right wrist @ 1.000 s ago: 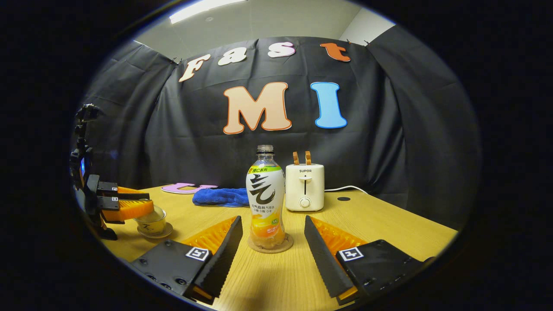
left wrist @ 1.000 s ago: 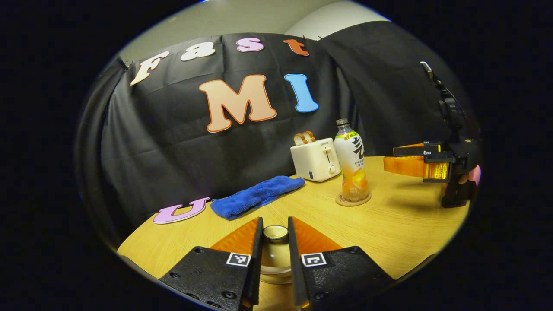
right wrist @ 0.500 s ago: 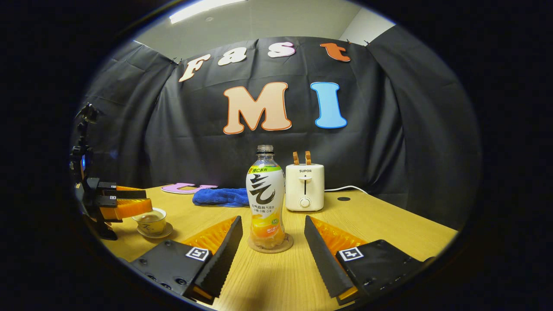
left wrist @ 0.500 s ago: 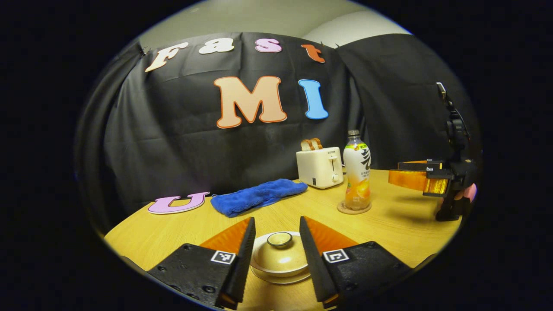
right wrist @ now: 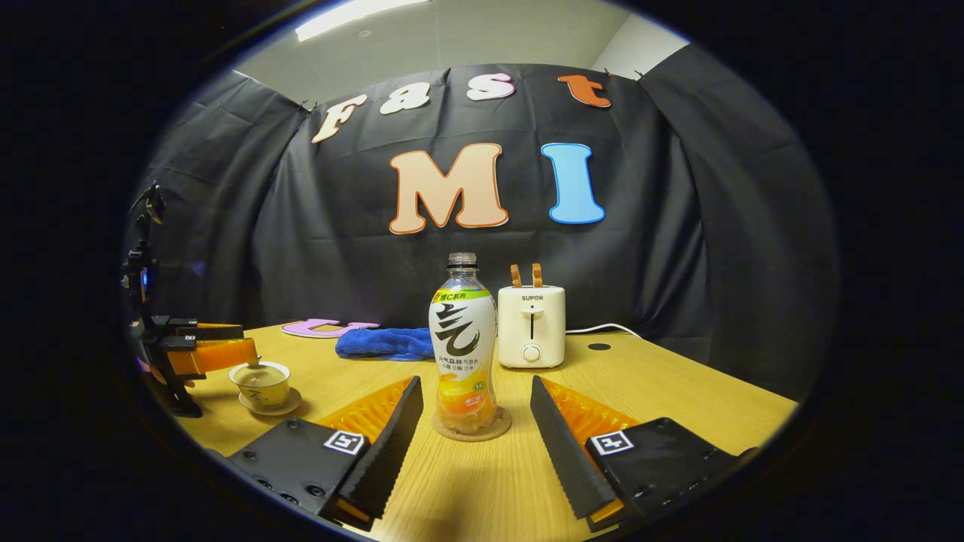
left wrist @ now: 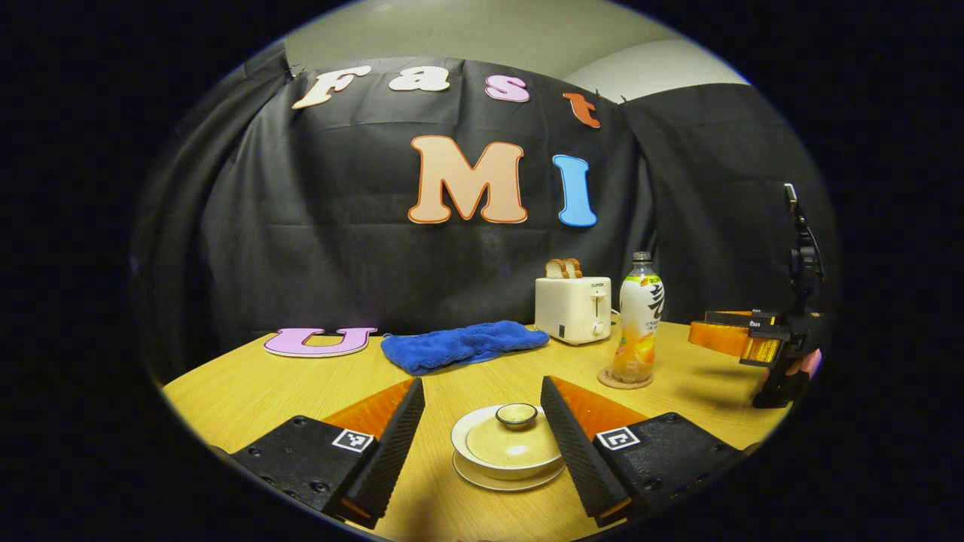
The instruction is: Open the teacup lid with one hand, grasp the water bottle and pour water into the teacup with the other hand; after pouring, place the water bottle on the coaster and then close the teacup lid.
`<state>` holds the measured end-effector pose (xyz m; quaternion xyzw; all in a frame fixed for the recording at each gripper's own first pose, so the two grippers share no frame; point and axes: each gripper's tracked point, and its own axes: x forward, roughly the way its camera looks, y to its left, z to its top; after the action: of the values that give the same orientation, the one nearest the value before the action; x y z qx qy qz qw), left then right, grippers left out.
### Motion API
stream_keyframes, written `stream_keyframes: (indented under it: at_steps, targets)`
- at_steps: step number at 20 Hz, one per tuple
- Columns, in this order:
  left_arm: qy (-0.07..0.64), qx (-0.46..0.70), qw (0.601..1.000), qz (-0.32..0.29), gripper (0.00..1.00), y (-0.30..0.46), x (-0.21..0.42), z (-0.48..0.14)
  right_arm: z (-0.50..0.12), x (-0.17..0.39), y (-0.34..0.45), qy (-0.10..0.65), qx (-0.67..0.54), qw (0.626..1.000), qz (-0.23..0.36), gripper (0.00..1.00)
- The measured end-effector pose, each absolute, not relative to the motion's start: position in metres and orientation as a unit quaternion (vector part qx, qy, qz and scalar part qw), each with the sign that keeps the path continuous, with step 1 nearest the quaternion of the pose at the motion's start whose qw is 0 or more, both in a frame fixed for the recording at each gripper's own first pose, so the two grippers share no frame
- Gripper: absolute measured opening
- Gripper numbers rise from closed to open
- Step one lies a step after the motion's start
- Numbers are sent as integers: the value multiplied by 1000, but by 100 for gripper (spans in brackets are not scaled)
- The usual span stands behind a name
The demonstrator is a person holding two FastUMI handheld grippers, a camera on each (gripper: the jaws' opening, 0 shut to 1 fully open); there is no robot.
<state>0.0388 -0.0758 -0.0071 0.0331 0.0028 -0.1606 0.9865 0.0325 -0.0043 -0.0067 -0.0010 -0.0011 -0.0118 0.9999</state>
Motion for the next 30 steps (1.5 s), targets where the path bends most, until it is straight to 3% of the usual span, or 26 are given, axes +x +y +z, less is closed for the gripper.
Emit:
stream_keyframes:
  at_steps: [8,9,10,15,19,27,29,30]
  targets:
    - [-1,35,997,-70,93,-24,26,-4,-7,30,-6,-1,-1,1000,-14,89]
    - [1,37,998,-51,93,-17,26,-5,-7,30,-7,-2,-1,1000,-16,92]
    - [0,36,999,-33,93,-10,27,-4,-7,31,-8,-1,-1,1000,-18,89]
    - [0,39,999,37,93,16,23,-2,-6,29,-18,-3,-2,999,-43,95]
    - [-2,42,994,100,93,39,18,0,-6,27,-32,-4,-4,997,-81,92]
    - [-1,40,994,104,93,37,17,-1,-6,27,-35,-4,-4,996,-87,89]
    - [-1,40,994,101,93,37,18,-1,-6,27,-35,-4,-4,996,-87,95]
    - [0,39,994,100,93,37,19,-1,-6,27,-35,-4,-4,996,-87,89]
